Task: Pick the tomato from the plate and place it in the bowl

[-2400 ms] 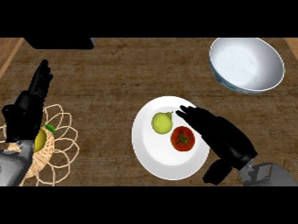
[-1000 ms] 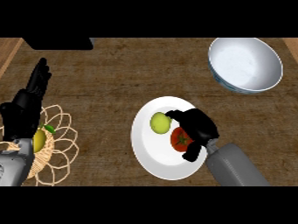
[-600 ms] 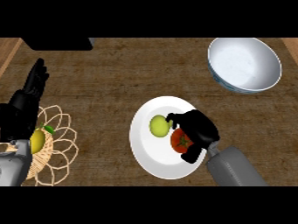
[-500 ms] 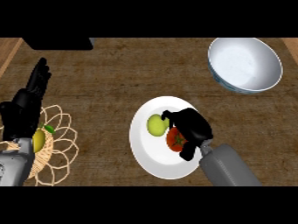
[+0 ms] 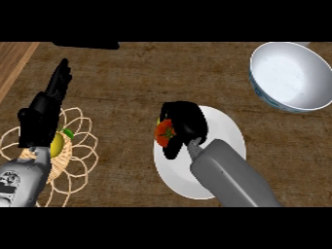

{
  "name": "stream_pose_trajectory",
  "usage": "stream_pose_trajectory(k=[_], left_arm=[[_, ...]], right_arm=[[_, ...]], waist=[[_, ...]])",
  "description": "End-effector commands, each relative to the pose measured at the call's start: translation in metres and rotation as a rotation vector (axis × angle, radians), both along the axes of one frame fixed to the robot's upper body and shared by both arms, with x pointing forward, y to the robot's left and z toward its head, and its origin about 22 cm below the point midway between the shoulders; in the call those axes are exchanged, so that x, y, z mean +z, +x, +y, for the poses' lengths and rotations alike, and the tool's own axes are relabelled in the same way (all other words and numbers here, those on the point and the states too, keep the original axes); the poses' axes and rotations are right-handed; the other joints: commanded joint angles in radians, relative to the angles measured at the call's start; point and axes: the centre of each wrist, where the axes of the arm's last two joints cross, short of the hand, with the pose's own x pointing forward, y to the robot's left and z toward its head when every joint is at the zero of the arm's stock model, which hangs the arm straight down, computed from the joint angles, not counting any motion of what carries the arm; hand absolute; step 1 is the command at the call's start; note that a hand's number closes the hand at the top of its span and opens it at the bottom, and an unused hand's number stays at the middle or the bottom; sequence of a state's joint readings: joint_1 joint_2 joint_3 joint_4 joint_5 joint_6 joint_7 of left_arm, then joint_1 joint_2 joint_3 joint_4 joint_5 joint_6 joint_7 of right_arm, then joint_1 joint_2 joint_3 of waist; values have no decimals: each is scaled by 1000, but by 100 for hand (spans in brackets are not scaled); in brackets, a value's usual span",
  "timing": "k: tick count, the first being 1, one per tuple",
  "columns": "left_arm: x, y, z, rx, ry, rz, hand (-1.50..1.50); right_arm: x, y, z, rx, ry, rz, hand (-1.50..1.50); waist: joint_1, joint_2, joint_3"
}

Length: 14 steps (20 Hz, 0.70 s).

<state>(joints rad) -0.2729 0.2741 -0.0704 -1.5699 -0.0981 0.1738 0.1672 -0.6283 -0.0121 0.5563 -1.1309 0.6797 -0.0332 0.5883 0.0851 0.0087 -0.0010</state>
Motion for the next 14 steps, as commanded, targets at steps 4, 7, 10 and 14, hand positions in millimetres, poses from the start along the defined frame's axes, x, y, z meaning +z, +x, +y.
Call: stream_pose_trajectory(k=[4,7,10,14], left_arm=[[11,8,6,2,4,4,0],[-8,5,9,41,-8,20,0],[6,6,26,60,9,10,0],[-7,-1,18,76,7,10,0]], right_arm=[[53,-1,42,-206,266,-195,150],[78,-9,58,-261,344,-293,150],[87,-6,68,-360,307,-352,150],[85,2,67,-479,256,-422,150]], waist=[[-2,-2,1],[-34,-8,0],[-51,-10,0],[-68,-12,0]])
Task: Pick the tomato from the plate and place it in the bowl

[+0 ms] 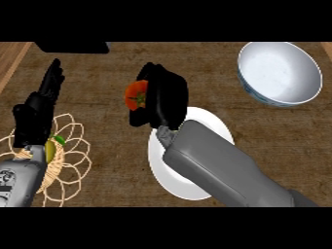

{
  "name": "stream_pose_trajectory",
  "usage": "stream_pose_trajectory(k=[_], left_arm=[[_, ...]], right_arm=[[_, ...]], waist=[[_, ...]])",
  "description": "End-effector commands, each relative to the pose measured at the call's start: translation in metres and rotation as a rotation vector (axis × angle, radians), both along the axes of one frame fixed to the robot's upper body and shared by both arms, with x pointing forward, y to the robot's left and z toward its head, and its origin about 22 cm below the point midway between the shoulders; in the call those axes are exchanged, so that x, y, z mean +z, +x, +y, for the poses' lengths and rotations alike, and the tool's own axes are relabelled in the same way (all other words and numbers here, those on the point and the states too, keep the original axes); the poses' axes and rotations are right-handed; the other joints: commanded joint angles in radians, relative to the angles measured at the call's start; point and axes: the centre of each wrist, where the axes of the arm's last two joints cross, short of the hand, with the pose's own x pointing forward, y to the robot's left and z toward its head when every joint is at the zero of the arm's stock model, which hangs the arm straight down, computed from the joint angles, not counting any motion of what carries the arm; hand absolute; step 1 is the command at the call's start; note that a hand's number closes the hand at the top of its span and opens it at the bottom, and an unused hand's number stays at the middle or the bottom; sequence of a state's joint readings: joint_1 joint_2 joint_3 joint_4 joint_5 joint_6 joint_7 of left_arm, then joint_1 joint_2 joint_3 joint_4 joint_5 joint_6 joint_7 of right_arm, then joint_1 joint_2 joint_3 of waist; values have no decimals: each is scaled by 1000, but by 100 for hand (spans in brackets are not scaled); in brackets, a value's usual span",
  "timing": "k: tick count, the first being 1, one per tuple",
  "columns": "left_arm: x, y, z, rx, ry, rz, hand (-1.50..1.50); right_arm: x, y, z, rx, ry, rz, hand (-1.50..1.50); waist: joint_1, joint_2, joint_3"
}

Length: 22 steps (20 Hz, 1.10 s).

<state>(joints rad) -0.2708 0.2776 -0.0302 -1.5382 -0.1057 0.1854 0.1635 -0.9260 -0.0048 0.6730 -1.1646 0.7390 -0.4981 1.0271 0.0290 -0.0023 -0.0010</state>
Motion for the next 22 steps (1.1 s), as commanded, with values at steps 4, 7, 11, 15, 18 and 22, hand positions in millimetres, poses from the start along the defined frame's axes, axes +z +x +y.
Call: stream_pose_trajectory(k=[4,7,11,15,18,22], left_arm=[[12,-2,5,26,-5,14,0],[3,-3,8,39,7,-2,0],[4,-28,13,5,10,4,0],[1,-25,11,5,-14,2,0],[-3,-13,-9,4,-5,-21,0],[6,-12,-6,13,11,-19,0]], right_arm=[[15,20,-8,-196,95,-62,150],[12,41,-50,-253,113,-77,150],[-7,64,-110,-335,146,-160,150],[4,83,-172,-392,173,-234,150],[-15,87,-196,-418,90,-251,150],[-26,99,-229,-480,-24,-263,150]], waist=[[-21,0,1],[-30,2,1],[-13,3,2],[-15,8,2],[-23,7,2],[-15,6,2]])
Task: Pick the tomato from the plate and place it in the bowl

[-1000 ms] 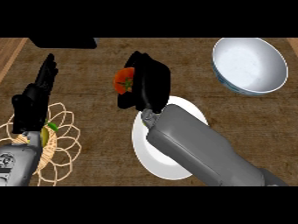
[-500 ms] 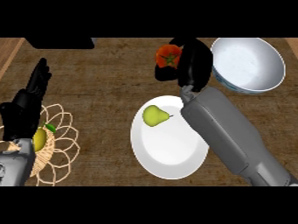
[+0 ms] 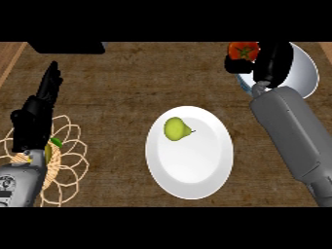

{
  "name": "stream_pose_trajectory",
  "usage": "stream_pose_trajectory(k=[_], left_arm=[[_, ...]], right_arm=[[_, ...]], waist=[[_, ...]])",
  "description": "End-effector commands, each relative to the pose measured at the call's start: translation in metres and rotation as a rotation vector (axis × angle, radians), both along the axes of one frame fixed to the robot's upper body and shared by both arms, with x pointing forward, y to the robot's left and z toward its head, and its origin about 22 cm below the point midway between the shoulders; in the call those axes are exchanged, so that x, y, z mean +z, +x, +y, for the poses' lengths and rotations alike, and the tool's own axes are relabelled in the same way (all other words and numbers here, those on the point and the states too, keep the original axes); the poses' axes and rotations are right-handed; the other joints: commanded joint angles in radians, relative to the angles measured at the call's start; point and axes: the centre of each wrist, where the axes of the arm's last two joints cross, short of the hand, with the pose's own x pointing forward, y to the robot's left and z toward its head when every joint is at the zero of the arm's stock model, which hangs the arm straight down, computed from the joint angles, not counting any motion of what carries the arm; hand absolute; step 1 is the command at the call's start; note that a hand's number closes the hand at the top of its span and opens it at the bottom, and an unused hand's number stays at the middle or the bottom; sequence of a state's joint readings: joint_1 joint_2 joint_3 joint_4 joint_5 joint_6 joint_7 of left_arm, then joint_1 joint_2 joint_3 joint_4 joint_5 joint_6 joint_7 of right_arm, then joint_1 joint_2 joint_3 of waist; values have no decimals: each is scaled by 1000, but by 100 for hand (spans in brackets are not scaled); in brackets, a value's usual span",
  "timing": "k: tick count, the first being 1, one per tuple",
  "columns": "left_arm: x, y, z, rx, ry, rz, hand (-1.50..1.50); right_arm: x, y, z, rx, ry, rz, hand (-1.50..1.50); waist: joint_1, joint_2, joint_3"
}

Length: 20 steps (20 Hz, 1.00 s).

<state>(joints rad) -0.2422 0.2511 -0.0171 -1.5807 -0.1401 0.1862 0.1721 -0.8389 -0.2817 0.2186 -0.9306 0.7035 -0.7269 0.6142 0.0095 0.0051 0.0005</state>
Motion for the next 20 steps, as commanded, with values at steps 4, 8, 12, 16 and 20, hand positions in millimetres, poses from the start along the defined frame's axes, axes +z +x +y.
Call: stream_pose_trajectory(k=[4,8,12,16,20], left_arm=[[-10,-7,2,-34,-7,0,0],[-1,2,14,-24,4,0,0],[2,6,-9,-51,0,-17,0],[-7,6,-9,-44,-5,-7,0],[19,7,-13,-45,-11,-32,0]], right_arm=[[-19,16,-86,-169,-202,84,150],[-49,12,-112,-205,-270,95,150],[-46,15,-138,-247,-214,112,150],[-43,15,-148,-208,-16,169,-150],[-55,5,-161,-117,84,117,-150]], waist=[[21,8,0],[22,10,1],[41,20,3],[48,26,4],[54,26,8]])
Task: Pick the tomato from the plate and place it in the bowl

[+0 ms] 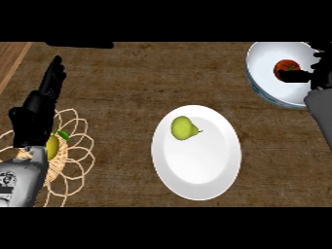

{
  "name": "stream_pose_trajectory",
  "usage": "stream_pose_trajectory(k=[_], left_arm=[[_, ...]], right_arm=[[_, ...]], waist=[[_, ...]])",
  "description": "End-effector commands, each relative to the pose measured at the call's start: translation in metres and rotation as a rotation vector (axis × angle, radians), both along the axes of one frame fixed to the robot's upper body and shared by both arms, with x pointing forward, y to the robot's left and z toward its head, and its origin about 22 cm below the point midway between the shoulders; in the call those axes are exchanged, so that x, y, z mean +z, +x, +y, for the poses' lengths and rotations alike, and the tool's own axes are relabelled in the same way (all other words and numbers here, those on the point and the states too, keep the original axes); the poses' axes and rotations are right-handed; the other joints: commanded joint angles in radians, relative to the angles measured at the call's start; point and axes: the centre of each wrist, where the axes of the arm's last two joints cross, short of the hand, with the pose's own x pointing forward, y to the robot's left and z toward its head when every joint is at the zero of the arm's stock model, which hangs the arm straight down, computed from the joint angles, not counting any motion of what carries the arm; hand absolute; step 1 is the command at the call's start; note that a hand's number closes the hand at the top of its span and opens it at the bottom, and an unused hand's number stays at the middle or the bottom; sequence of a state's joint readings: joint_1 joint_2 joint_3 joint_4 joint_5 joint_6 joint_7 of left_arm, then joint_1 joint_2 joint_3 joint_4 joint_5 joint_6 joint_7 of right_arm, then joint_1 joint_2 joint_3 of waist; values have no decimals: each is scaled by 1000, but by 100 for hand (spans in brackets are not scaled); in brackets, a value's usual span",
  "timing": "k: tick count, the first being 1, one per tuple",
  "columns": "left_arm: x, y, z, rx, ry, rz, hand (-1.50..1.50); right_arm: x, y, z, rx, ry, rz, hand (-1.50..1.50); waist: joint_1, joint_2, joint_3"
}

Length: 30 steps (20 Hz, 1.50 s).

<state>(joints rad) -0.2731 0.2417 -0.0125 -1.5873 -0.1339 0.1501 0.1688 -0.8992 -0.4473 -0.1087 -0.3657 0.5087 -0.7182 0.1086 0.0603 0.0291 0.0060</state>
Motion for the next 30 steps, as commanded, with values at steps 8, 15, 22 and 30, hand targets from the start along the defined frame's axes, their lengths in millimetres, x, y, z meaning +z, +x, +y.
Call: stream_pose_trajectory(k=[8,15,22,30], left_arm=[[-7,0,-11,0,-16,9,0],[-5,-10,6,29,5,27,0],[3,-1,6,71,-12,44,0],[-9,-13,17,79,4,49,0]], right_arm=[[0,-9,-31,133,175,-229,-150],[-33,-34,-53,129,289,-290,-150],[-26,-66,-108,225,394,-389,-150],[-59,-106,-85,375,442,-334,-150]], waist=[[0,2,0],[-32,-20,-3],[-64,-29,-5],[-78,-37,-7]])
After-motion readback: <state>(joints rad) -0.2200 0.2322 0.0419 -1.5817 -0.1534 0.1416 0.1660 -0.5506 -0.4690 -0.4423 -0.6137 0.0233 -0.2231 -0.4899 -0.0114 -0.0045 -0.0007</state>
